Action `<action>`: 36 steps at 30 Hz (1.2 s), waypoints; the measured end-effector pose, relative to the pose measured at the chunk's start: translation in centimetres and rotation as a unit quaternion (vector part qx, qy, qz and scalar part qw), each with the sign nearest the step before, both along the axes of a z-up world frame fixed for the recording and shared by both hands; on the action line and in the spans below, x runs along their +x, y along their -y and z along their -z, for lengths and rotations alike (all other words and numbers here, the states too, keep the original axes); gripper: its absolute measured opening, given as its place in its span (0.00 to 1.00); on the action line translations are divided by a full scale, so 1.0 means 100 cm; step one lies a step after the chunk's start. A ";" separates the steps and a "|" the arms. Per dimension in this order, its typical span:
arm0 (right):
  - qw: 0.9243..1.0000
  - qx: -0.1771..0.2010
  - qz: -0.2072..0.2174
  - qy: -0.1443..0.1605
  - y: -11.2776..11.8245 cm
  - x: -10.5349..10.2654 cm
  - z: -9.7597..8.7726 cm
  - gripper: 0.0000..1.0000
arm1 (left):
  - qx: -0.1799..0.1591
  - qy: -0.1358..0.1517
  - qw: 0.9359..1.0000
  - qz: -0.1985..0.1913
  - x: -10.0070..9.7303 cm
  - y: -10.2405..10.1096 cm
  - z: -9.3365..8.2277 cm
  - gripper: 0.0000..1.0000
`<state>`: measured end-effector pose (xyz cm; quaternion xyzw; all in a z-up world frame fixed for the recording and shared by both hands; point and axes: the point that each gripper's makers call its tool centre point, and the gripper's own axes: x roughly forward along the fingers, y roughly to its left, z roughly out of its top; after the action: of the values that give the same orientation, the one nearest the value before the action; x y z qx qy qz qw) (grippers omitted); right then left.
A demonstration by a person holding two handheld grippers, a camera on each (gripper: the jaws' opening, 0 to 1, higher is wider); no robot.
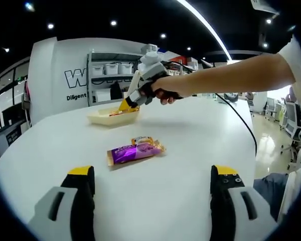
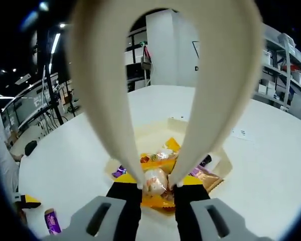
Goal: Place the target food into the container with the food tongs after gripping and lifting it, then release it inside without dropping or visibly crushing the food.
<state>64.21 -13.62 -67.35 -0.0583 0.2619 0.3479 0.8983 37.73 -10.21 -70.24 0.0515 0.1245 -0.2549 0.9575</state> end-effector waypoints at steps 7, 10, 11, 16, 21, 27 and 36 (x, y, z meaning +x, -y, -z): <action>1.000 0.000 0.003 0.000 0.002 0.001 0.004 0.19 | 0.000 0.000 1.000 0.000 0.000 0.000 0.000 0.94; 1.000 0.008 0.007 -0.006 0.003 0.003 0.005 0.19 | 0.001 0.000 1.000 0.001 0.000 0.000 0.001 0.94; 1.000 0.008 0.007 -0.007 0.003 0.003 0.005 0.19 | 0.001 -0.001 1.000 0.001 0.000 0.000 0.000 0.94; 1.000 0.008 0.008 -0.007 0.003 0.000 0.006 0.19 | 0.001 -0.001 1.000 0.002 0.001 -0.001 0.001 0.94; 1.000 -0.001 0.009 -0.004 0.003 0.004 0.010 0.19 | 0.002 0.000 1.000 0.002 0.001 -0.001 0.001 0.94; 1.000 -0.010 0.006 0.004 0.001 0.005 0.012 0.20 | 0.002 -0.001 1.000 0.002 0.001 -0.002 0.002 0.94; 1.000 -0.007 0.007 0.005 -0.001 0.009 0.013 0.21 | 0.002 -0.001 1.000 0.003 0.001 -0.001 0.002 0.94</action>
<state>65.07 -13.55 -68.61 -0.0642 0.2602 0.3392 0.9017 37.83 -10.09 -70.41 0.0537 0.1256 -0.2578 0.9565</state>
